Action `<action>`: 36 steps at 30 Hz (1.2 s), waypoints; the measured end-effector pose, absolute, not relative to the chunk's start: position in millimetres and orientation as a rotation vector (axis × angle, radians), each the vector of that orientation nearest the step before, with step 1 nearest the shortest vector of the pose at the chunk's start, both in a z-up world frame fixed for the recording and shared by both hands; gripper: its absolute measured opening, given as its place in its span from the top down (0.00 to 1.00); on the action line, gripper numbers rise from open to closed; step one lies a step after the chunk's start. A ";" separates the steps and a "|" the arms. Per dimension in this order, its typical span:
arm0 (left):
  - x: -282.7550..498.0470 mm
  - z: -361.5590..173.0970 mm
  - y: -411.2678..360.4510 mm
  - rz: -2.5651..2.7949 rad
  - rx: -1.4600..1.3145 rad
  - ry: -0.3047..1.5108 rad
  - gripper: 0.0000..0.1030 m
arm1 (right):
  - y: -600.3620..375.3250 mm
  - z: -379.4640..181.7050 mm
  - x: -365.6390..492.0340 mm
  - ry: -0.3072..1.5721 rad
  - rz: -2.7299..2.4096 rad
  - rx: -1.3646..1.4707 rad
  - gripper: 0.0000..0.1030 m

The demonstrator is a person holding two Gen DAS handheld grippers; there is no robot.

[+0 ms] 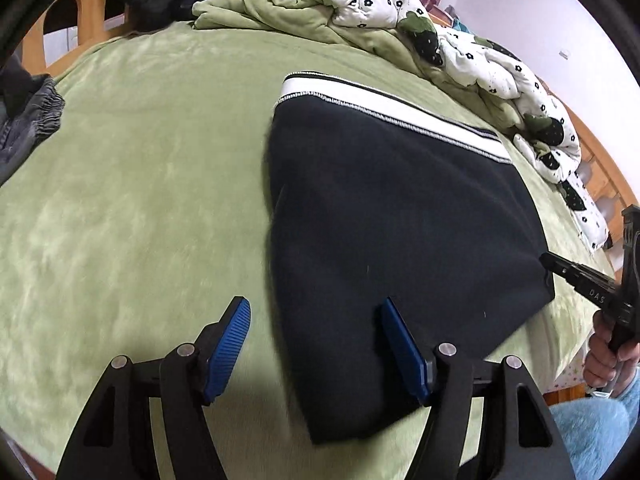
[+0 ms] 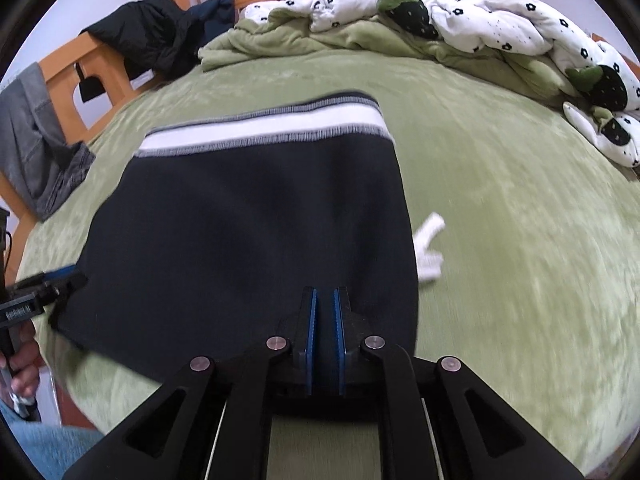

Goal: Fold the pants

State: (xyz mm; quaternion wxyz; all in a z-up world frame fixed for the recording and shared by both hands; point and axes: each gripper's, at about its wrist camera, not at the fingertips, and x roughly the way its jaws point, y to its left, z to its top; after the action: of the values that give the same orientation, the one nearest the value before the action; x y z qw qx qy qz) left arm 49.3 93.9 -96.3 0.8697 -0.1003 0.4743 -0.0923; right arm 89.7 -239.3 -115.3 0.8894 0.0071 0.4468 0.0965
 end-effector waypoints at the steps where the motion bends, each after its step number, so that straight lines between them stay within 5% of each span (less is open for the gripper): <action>1: 46.0 -95.6 92.8 -0.190 -0.194 0.991 0.35 | -240.8 -115.4 84.8 0.932 0.196 0.013 0.92; 8: 14.6 -84.0 103.5 -0.134 -0.184 0.976 0.36 | -246.5 -100.5 58.1 0.920 0.198 0.035 0.89; 12: 3.4 -79.1 106.2 -0.182 -0.236 0.939 0.36 | -241.5 -85.4 47.0 0.855 0.246 0.049 0.69; 21: 11.5 -89.5 93.7 -0.121 -0.175 1.028 0.34 | -245.6 -136.4 64.1 1.010 0.207 0.021 0.72; 29: -19.9 -2.5 73.5 -0.193 -0.210 0.875 0.36 | -263.0 -57.9 25.2 0.874 0.178 0.103 0.71; 33: -37.0 28.3 54.1 -0.256 -0.242 0.808 0.30 | -256.2 -10.1 -6.6 0.779 0.177 0.162 0.49; 36: -47.9 32.4 44.4 -0.221 -0.228 0.767 0.30 | -234.9 9.3 -29.8 0.730 0.159 0.111 0.46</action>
State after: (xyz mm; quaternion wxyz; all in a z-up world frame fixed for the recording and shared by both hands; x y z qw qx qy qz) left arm -47.9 44.4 32.4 0.9152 -0.1106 0.3725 -0.1072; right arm -29.8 -234.9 9.3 0.9295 0.0541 0.3564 0.0778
